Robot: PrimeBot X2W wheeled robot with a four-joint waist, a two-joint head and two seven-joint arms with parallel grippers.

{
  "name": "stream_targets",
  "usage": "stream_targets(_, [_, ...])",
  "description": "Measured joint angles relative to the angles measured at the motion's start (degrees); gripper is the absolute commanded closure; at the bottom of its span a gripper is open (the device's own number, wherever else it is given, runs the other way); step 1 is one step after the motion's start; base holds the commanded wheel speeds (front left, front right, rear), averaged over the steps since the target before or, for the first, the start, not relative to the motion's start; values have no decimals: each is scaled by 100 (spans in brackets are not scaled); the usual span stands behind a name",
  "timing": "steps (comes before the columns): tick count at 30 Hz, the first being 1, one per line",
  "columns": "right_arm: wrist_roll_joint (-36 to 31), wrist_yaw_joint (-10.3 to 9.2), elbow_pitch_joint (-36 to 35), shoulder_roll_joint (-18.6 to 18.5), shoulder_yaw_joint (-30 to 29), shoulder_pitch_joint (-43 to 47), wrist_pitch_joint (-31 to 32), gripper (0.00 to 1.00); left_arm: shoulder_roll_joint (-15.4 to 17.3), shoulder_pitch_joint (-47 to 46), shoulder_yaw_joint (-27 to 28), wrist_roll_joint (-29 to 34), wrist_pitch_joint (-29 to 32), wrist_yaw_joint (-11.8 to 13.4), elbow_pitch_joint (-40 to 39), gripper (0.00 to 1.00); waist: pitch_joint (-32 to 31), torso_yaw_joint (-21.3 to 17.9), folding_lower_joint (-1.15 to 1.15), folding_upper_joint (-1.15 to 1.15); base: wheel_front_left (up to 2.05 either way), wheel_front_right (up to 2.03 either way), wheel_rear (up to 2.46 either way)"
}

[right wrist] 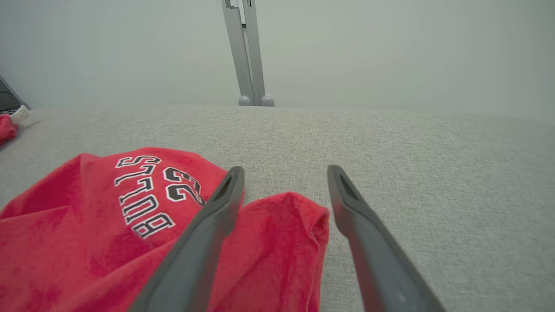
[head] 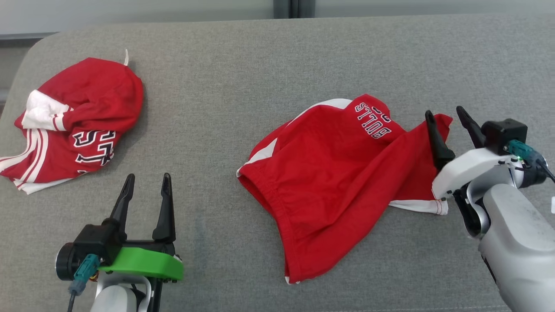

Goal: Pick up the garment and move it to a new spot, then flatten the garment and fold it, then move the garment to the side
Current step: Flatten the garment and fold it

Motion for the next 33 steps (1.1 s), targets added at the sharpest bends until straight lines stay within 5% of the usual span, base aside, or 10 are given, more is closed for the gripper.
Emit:
stream_targets(13, [-104,1,-1773,35,-315,2359,-1,0,-5,177,121,19,0,-1,-45,0,-297,-293,0,0,0,0,0])
stream_targets(28, [-231,0,-755,179,-240,2173,-1,0,-7,165,-41,42,0,-1,-55,0,-141,-111,0,0,0,0,0])
stream_targets(29, [-198,0,-667,227,-231,2134,-1,7,-7,165,-31,42,0,-1,-51,0,-132,-106,0,0,0,0,0])
stream_targets(30, [-167,0,-601,266,-210,2101,-2,62,-7,166,-25,42,0,-1,-44,0,-131,-108,0,0,0,0,0])
stream_targets(31, [-122,0,-527,294,-169,2063,-10,76,-7,169,-11,42,0,-1,-41,0,-133,-119,0,0,0,0,0])
stream_targets(32, [-93,0,-477,303,-131,2017,-11,100,-5,172,-2,42,0,-1,-33,0,-138,-135,0,0,0,0,0])
stream_targets(33, [-65,0,-443,302,-87,1981,-11,100,-5,174,-7,42,0,-1,-26,0,-145,-152,0,0,0,0,0])
